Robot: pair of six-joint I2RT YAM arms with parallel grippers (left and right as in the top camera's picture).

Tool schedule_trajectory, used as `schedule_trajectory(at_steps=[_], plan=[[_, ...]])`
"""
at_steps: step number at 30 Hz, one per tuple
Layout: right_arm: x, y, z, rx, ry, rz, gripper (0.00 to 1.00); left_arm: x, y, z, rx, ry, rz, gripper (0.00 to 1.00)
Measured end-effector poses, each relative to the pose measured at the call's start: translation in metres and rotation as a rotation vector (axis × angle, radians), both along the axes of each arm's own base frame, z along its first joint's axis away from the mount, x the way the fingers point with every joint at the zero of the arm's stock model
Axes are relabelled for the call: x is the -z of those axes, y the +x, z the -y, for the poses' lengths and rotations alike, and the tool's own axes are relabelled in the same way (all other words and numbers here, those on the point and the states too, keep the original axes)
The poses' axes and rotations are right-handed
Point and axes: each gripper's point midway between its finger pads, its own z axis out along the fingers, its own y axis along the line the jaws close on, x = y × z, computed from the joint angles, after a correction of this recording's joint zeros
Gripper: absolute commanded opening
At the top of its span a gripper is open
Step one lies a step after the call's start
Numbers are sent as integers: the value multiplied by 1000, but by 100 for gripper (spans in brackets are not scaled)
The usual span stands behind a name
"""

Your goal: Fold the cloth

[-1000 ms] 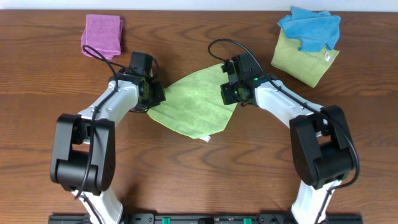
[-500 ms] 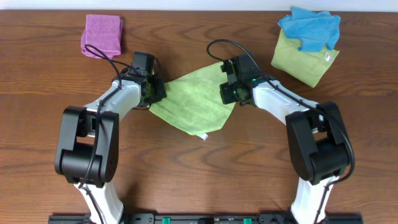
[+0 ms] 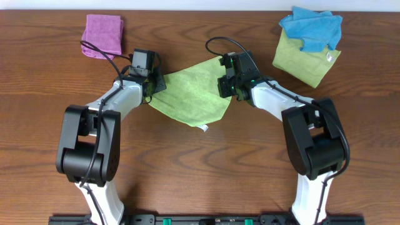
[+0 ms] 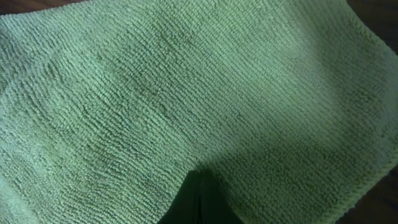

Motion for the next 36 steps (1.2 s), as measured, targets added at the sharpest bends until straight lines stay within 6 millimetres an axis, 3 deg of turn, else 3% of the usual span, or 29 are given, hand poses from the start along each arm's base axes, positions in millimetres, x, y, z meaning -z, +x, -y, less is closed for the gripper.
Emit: schedule_trajectory(at_steps=[15,28,36], plan=[[4,-38,12,-1,-69,-226,1,14,-52,2,-1,-28,-243,6],[6,-104,20,8,-70,-522,1,16,-126,21,34,-91,-551,6],[6,-138,27,14,-91,-665,1,16,-168,18,30,-76,-719,6]])
